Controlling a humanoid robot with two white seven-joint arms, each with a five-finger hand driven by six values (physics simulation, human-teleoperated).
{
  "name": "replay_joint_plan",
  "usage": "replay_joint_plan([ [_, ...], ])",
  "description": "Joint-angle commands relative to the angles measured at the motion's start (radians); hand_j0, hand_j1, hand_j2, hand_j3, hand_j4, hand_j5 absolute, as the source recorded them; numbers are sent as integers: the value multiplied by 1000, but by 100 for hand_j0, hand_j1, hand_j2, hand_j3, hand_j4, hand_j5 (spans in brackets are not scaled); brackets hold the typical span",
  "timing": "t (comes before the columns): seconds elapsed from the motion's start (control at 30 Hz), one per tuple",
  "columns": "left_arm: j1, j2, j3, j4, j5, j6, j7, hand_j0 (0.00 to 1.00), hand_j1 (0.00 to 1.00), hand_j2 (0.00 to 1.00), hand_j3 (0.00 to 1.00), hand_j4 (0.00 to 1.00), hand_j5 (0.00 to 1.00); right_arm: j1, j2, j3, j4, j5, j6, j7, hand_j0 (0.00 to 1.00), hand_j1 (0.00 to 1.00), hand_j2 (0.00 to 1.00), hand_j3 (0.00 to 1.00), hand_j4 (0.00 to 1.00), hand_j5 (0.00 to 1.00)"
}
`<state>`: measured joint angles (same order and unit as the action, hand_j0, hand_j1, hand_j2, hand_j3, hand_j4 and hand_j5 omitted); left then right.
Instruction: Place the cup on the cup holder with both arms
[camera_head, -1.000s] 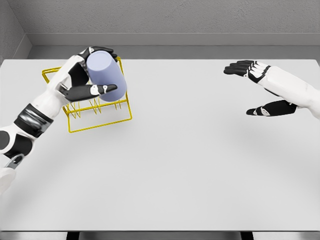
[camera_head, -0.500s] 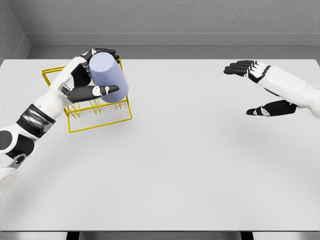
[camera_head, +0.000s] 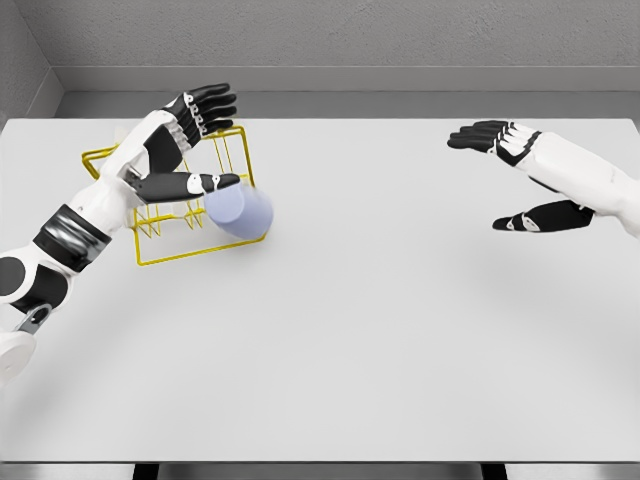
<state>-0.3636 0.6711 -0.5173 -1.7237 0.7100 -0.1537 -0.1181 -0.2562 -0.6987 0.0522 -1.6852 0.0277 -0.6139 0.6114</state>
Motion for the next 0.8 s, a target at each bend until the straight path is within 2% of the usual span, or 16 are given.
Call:
replay_joint_plan([
  [0.0, 0, 1, 0, 0, -3, 0, 0, 82, 82, 82, 82, 82, 82, -2, -1, 0, -1, -8, 3, -1, 100, 100, 100, 100, 100, 100],
  [0.57, -8, 1, -1, -10, -1, -4, 0, 84, 84, 84, 84, 84, 84, 0, -1, 0, 1, -8, 3, -1, 100, 100, 100, 100, 100, 100],
  [0.7, -15, 31, 2, -37, 2, -17, 2, 92, 92, 92, 92, 92, 92, 0, -2, 0, 1, -8, 3, -1, 100, 100, 100, 100, 100, 100],
  [0.77, -15, 67, 3, -56, 2, -37, 2, 100, 100, 100, 100, 100, 100, 0, -1, 0, 1, -8, 3, -1, 100, 100, 100, 100, 100, 100],
])
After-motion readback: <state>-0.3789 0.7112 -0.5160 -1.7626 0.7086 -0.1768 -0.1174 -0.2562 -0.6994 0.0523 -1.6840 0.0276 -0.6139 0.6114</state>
